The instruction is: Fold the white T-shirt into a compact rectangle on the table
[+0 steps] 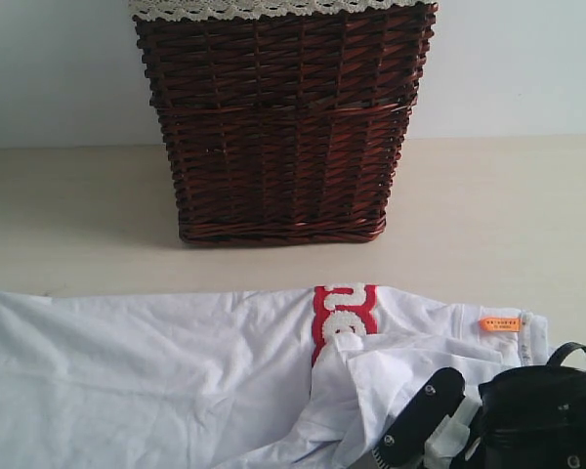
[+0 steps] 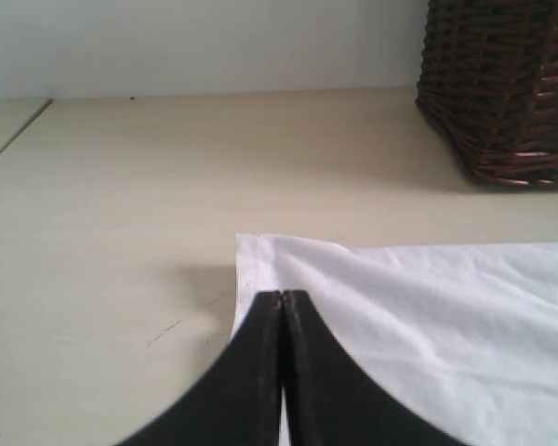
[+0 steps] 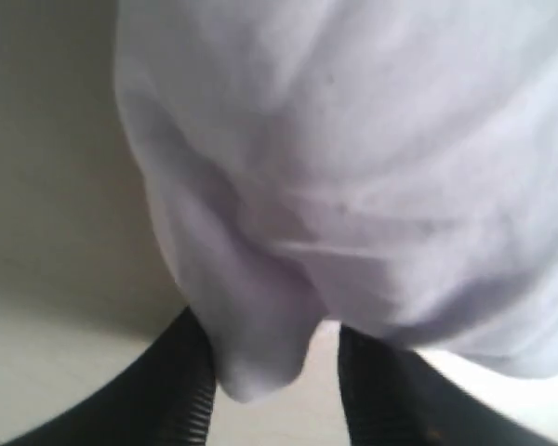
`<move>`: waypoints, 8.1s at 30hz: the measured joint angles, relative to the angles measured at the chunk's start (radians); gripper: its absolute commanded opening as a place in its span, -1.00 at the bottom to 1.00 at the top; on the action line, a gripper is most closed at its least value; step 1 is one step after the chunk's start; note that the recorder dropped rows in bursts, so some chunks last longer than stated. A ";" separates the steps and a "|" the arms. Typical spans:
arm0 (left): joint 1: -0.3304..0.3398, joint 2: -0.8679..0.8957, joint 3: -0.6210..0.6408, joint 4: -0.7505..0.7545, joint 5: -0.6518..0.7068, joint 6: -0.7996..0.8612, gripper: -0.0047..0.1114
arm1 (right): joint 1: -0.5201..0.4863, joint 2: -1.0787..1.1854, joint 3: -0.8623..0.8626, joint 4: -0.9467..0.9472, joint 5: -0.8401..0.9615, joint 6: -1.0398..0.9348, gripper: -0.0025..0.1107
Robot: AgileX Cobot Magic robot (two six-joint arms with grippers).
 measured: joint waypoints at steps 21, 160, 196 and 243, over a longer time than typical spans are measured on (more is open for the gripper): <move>0.000 0.000 0.000 0.000 0.000 0.000 -0.92 | 0.000 0.002 -0.051 -0.167 0.427 -0.020 -0.68; 0.000 0.000 0.000 0.000 0.000 0.000 -0.92 | -0.571 0.304 -0.423 0.007 -0.291 -0.257 -0.96; 0.000 0.000 0.000 0.000 0.000 0.000 -0.92 | -0.772 0.200 -0.362 -0.018 -0.354 -0.253 -0.96; 0.000 0.000 0.000 0.000 0.000 0.000 -0.92 | -0.867 -0.104 -0.366 0.545 0.166 -0.821 0.10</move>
